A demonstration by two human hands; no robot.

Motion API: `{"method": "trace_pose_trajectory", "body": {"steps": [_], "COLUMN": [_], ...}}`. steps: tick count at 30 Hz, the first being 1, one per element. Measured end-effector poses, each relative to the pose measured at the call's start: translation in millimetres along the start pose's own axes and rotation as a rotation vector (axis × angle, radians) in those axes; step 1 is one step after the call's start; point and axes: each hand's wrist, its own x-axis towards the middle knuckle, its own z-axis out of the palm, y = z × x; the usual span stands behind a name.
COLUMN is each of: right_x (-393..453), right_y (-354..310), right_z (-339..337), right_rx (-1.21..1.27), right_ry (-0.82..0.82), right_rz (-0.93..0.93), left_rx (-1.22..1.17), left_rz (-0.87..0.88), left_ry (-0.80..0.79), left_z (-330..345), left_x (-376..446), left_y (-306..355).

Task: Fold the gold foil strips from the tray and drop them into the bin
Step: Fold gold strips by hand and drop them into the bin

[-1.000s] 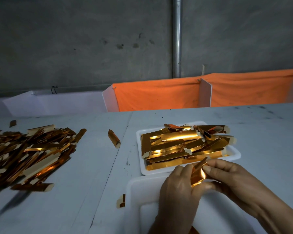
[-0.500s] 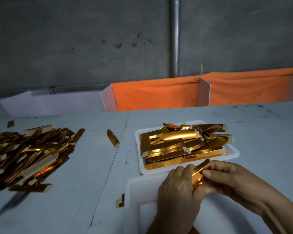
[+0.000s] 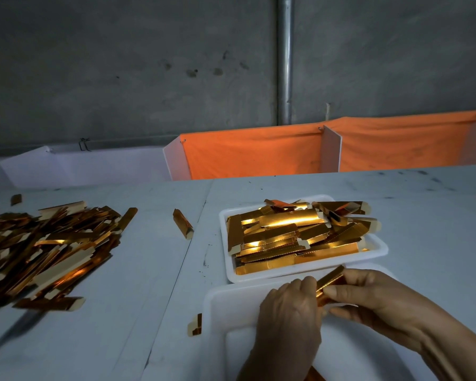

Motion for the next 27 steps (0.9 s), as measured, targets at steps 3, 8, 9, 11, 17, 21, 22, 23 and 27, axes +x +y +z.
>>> {"method": "trace_pose_trajectory", "body": {"steps": [3, 8, 9, 11, 17, 21, 22, 23, 27], "right_x": [-2.5, -6.4, -6.5, -7.0, -11.5, -14.0, -14.1, -13.9, -11.7], "right_y": [-1.6, -3.2, -4.0, -5.9, -7.1, -9.8, -9.9, -9.7, -7.4], "right_z": [1.0, 1.1, 1.9, 3.0, 5.6, 2.4, 1.9, 1.9, 5.7], "right_rx": [-0.008, -0.034, -0.059, -0.116, -0.258, -0.379, -0.407, -0.432, -0.488], "right_ry": [-0.007, -0.014, -0.002, 0.016, 0.066, 0.195, 0.203, 0.204, 0.206], "right_rz": [0.001, -0.020, -0.030, -0.062, -0.146, -0.251, -0.266, -0.271, -0.270], "left_rx": [0.000, -0.083, -0.097, -0.132, -0.124, -0.119, -0.106, -0.093, -0.064], "left_rz": [0.005, 0.019, 0.034, 0.050, 0.000, -0.062, -0.076, -0.090, -0.090], "left_ry": [-0.009, -0.014, -0.005, -0.007, -0.058, -0.092, -0.122, -0.146, -0.092], "left_z": [-1.9, -10.4, -12.3, -13.8, -11.5, -7.9, -6.5, -5.5, -4.4], "left_x": [0.4, 1.6, 0.6, -0.3, 4.2, 4.6, 5.0, 5.8, 5.3], "left_y": [-0.8, -3.7, -2.5, -0.5, -3.0, -5.9, -7.3, -8.1, -5.6]}}
